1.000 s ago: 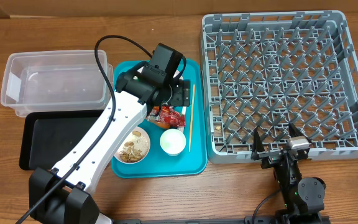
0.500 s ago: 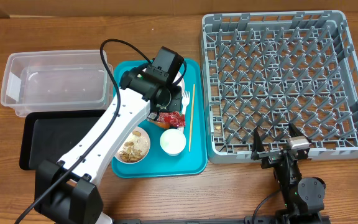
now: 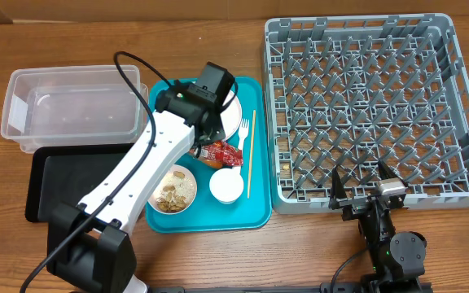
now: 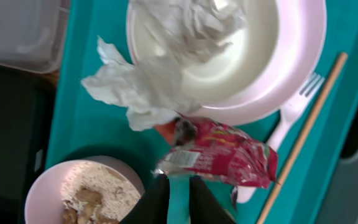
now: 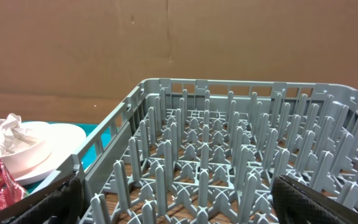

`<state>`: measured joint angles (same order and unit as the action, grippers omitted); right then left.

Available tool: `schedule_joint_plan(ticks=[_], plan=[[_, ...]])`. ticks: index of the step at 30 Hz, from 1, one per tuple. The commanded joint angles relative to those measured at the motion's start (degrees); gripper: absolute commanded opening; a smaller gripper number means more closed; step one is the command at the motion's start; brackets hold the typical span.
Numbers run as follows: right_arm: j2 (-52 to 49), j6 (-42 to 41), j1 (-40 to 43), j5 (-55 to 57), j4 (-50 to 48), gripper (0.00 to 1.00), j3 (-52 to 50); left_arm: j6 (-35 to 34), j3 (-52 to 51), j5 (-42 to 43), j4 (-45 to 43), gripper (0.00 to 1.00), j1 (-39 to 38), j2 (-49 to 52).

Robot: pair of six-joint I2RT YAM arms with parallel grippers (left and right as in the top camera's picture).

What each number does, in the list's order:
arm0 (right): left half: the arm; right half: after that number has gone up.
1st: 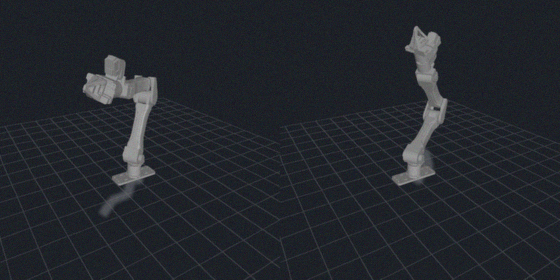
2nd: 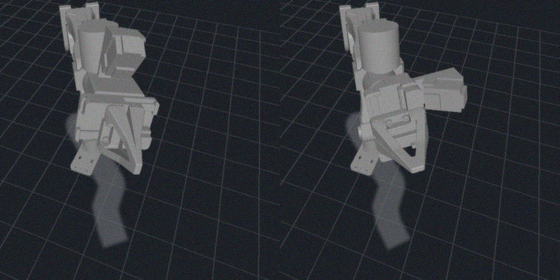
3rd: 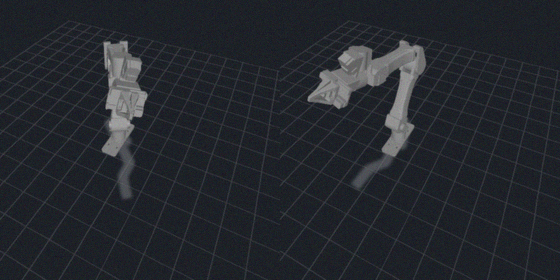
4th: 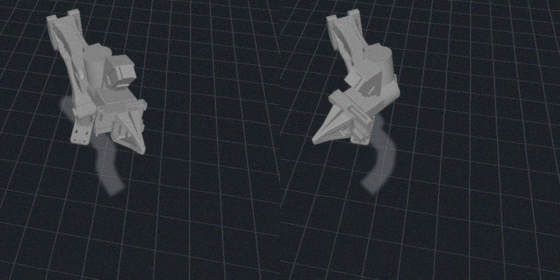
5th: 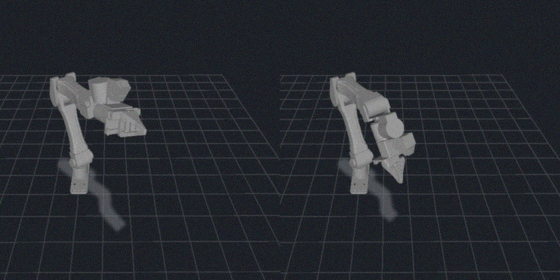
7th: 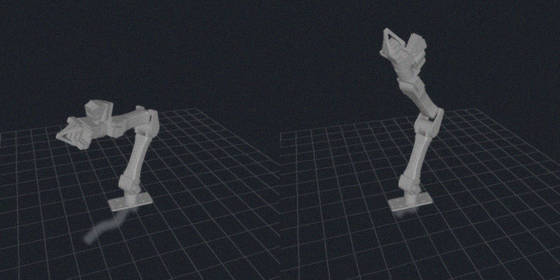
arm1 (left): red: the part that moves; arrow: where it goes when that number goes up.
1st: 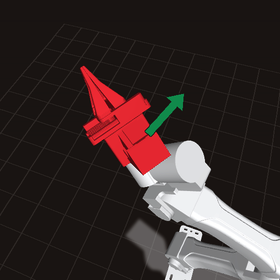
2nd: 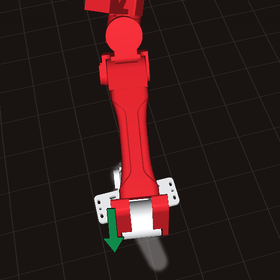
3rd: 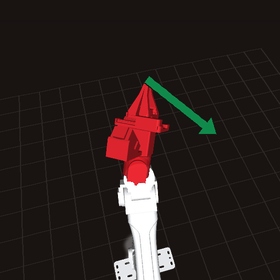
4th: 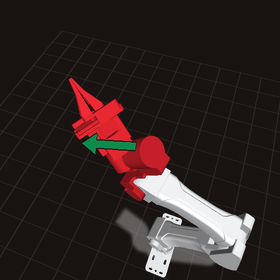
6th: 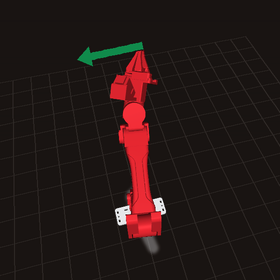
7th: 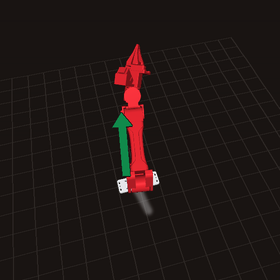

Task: Sort waste into correct bins and load items into the dishwasher
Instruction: 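Reach the left gripper over the teal tray to the red wrapper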

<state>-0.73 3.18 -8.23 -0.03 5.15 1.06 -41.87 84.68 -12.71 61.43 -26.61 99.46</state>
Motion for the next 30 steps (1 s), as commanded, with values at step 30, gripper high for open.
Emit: schedule_joint_plan(ticks=[30], plan=[[0.5, -0.2, 0.3, 0.0, -0.3, 1.0, -0.6, 1.2, -12.0, 2.3, -17.3, 0.42, 1.1, 0.6]])
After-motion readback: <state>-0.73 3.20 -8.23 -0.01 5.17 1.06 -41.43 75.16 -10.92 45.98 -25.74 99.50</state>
